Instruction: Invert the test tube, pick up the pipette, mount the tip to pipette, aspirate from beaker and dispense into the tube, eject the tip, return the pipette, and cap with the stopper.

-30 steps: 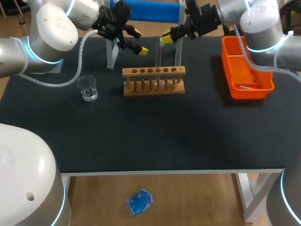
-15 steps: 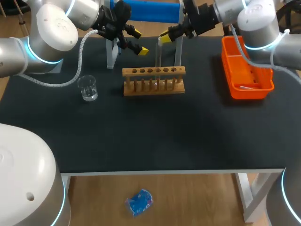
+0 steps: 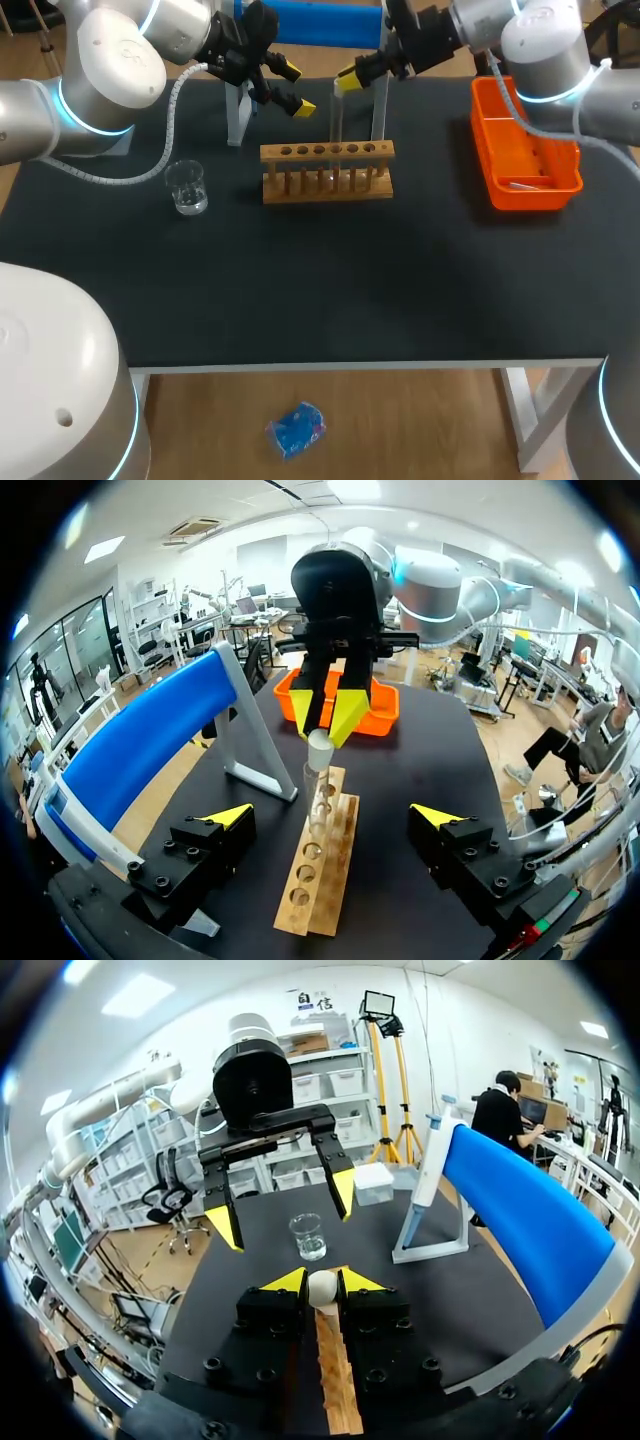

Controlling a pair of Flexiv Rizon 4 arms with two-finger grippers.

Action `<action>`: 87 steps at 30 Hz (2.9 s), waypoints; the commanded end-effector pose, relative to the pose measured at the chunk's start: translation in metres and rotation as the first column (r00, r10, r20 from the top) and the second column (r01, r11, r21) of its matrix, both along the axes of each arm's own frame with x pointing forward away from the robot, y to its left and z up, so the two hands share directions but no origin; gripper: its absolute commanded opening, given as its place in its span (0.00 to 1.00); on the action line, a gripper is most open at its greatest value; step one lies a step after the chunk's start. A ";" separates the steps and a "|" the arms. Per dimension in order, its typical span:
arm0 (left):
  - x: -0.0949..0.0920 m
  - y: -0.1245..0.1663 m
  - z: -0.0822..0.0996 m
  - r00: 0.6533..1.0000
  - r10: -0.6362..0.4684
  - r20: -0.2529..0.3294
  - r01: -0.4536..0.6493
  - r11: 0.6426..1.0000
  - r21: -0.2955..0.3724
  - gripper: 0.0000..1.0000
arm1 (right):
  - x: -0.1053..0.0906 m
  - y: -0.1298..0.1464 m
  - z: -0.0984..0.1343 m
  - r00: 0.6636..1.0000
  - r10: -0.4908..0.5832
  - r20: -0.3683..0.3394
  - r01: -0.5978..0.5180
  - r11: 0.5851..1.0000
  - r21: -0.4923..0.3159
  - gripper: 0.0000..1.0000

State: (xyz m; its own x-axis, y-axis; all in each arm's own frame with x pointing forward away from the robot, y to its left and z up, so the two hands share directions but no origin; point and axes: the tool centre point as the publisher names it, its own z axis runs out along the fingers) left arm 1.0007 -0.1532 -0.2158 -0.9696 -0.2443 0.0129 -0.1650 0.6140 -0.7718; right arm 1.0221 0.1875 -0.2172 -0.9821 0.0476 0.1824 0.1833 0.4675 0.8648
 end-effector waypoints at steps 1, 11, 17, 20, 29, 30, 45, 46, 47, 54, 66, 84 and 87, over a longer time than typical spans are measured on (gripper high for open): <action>0.001 0.000 0.001 1.000 -0.002 -0.004 0.002 1.000 0.004 1.00 | 0.002 0.001 0.002 1.000 0.007 0.001 -0.007 1.000 -0.004 0.00; 0.001 0.000 0.001 1.000 -0.002 -0.004 0.002 1.000 0.004 1.00 | 0.001 0.002 -0.003 1.000 0.012 -0.007 -0.012 1.000 -0.010 0.00; 0.001 0.000 0.001 1.000 -0.002 -0.004 0.002 1.000 0.004 1.00 | 0.000 0.001 -0.004 1.000 0.012 -0.012 -0.012 1.000 -0.013 0.00; 0.001 0.000 0.001 1.000 -0.002 -0.004 0.002 1.000 0.004 1.00 | 0.000 0.001 -0.001 1.000 0.012 -0.006 -0.012 1.000 -0.012 0.00; 0.001 0.000 0.001 1.000 -0.002 -0.004 0.002 1.000 0.004 1.00 | -0.001 0.002 -0.004 1.000 0.020 -0.009 -0.020 1.000 -0.019 0.00; 0.001 0.000 0.001 1.000 -0.002 -0.004 0.002 1.000 0.004 1.00 | -0.001 0.002 -0.005 1.000 0.021 -0.011 -0.021 1.000 -0.021 0.00; 0.001 0.000 0.001 1.000 -0.002 -0.004 0.002 1.000 0.004 1.00 | -0.003 0.000 -0.013 1.000 0.022 -0.022 -0.023 0.998 -0.061 0.00; 0.001 0.000 0.001 1.000 -0.002 -0.004 0.002 1.000 0.004 1.00 | -0.003 0.000 -0.013 0.999 0.022 -0.023 -0.023 0.998 -0.062 0.00; 0.001 0.000 0.001 1.000 -0.002 -0.004 0.002 1.000 0.004 1.00 | -0.003 -0.001 -0.014 0.999 0.022 -0.025 -0.023 0.998 -0.062 0.00; 0.001 0.000 0.001 1.000 -0.002 -0.004 0.002 1.000 0.004 1.00 | -0.004 -0.001 -0.017 0.999 0.025 -0.038 -0.028 0.998 -0.064 0.00; 0.001 0.000 0.001 1.000 -0.002 -0.004 0.002 1.000 0.004 1.00 | -0.007 0.000 -0.022 0.998 0.034 -0.054 -0.037 0.997 -0.069 0.00; 0.001 0.000 0.001 1.000 -0.002 -0.004 0.002 1.000 0.004 1.00 | -0.009 -0.003 -0.033 0.997 0.030 -0.075 -0.037 0.996 -0.086 0.00; 0.001 0.000 0.001 1.000 -0.002 -0.004 0.002 1.000 0.004 1.00 | -0.009 -0.003 -0.035 0.997 0.031 -0.077 -0.038 0.995 -0.092 0.00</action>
